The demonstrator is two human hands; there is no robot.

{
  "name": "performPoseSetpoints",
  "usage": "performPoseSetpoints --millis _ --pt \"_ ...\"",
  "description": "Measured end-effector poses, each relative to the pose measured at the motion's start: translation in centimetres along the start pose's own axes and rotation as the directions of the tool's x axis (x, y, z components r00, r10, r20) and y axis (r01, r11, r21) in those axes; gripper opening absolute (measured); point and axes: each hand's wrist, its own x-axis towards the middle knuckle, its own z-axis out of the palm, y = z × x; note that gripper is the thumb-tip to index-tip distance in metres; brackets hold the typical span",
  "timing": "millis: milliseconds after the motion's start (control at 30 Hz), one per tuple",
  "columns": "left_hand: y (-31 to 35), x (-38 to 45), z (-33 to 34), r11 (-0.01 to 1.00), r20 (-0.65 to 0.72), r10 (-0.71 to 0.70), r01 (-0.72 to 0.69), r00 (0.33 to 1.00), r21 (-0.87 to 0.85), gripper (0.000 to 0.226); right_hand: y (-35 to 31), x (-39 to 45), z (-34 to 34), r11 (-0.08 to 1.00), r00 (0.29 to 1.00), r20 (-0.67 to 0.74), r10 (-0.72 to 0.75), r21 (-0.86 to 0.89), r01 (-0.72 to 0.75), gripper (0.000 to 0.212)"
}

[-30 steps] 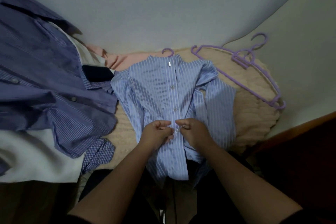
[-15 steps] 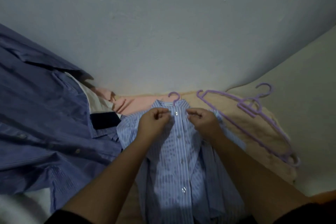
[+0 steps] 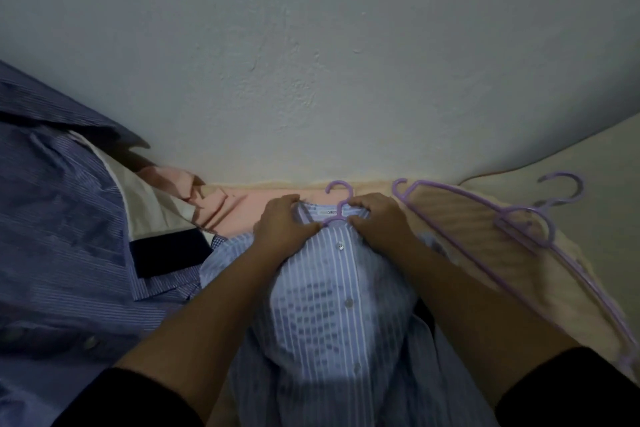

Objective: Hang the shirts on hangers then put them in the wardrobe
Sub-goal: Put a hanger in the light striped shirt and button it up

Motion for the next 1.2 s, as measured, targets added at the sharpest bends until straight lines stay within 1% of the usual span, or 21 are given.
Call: performPoseSetpoints --millis 33,67,100,200,233,300,333,400,433,533,600,700,800,867,900,967,1000,1133,1200 --pt "-0.4 0.0 0.4 0.999 0.025 -0.027 0.027 0.999 0.022 0.094 0.4 0.2 0.4 1.0 1.0 0.018 0.012 -0.014 -0.012 0.037" --pt "-0.7 0.2 0.7 0.999 0.038 -0.038 0.037 0.999 0.029 0.092 0.5 0.3 0.6 1.0 1.0 0.018 0.022 -0.019 -0.021 0.038" --pt "-1.0 0.3 1.0 0.999 0.042 -0.032 0.031 0.999 0.032 0.09 0.6 0.6 0.7 1.0 1.0 -0.006 0.017 -0.019 -0.017 0.041" --pt "-1.7 1.0 1.3 0.998 0.042 -0.017 0.015 0.999 0.065 0.091 1.0 1.8 1.5 0.996 0.997 -0.059 -0.056 -0.067 0.052 0.051" --pt "-1.8 1.2 1.3 0.998 0.046 -0.013 0.01 0.999 0.062 0.093 0.9 2.3 1.6 0.992 0.997 -0.036 -0.07 -0.11 0.066 0.058" --pt "-1.9 1.4 1.4 1.0 0.058 -0.001 0.0 0.998 0.015 0.1 0.6 3.1 1.3 0.97 0.994 0.091 -0.057 -0.23 0.077 0.08" --pt "-1.8 1.3 1.4 1.0 0.055 0.006 -0.005 0.998 -0.001 0.102 0.6 3.6 1.2 0.957 0.985 0.169 -0.026 -0.28 0.074 0.091" --pt "-1.7 1.2 1.5 1.0 0.035 0.013 -0.013 0.999 -0.011 0.103 0.8 4.5 0.9 0.943 0.965 0.261 0.027 -0.327 0.062 0.102" --pt "-1.7 1.2 1.5 0.999 0.023 0.018 -0.018 1.0 -0.028 0.099 0.8 4.9 0.8 0.946 0.957 0.287 0.038 -0.318 0.058 0.105" --pt "-1.8 1.0 1.5 0.99 -0.041 0.063 -0.067 0.997 -0.122 0.072 0.9 5.4 0.9 0.957 0.941 0.331 0.061 -0.287 0.039 0.108" --pt "-1.6 0.6 1.1 0.981 -0.091 0.079 -0.094 0.993 -0.172 0.06 0.6 5.4 0.6 0.959 0.953 0.301 0.032 -0.278 0.056 0.106" --pt "-0.9 -0.2 0.0 0.96 -0.132 0.097 -0.128 0.986 -0.251 0.053 -0.9 4.9 -0.9 0.969 0.97 0.228 -0.083 -0.208 0.132 0.104" --pt "0.4 -1.3 -1.7 0.923 -0.125 0.113 -0.15 0.986 -0.355 0.056 -2.6 3.9 -3.2 0.976 0.974 0.139 -0.18 -0.101 0.195 0.101" --pt "1.8 -2.4 -3.5 0.903 -0.104 0.146 -0.176 0.984 -0.393 0.063 -4.2 2.8 -5.4 0.966 0.969 0.053 -0.243 -0.081 0.246 0.097" --pt "2.6 -2.9 -4.4 0.897 -0.094 0.178 -0.201 0.98 -0.393 0.062 -5.2 2.1 -6.6 0.958 0.961 0.005 -0.275 -0.087 0.275 0.093" --pt "4.3 -4.3 -6.6 0.884 -0.089 0.271 -0.285 0.958 -0.37 0.046 -7.4 0.8 -9.3 0.942 0.944 -0.078 -0.32 -0.128 0.309 0.088" --pt "5.2 -5.2 -7.8 0.878 -0.099 0.316 -0.33 0.944 -0.346 0.041 -8.6 0.1 -10.7 0.937 0.937 -0.107 -0.332 -0.151 0.315 0.087" --pt "8.7 -9.1 -12.5 0.831 -0.187 0.439 -0.476 0.879 -0.288 0.045 -13.2 -2.5 -16.6 0.912 0.899 -0.198 -0.391 -0.217 0.349 0.088" --pt "10.5 -11.4 -14.6 0.791 -0.239 0.503 -0.554 0.831 -0.26 0.055 -15.7 -4.1 -19.9 0.884 0.867 -0.233 -0.441 -0.281 0.374 0.088"
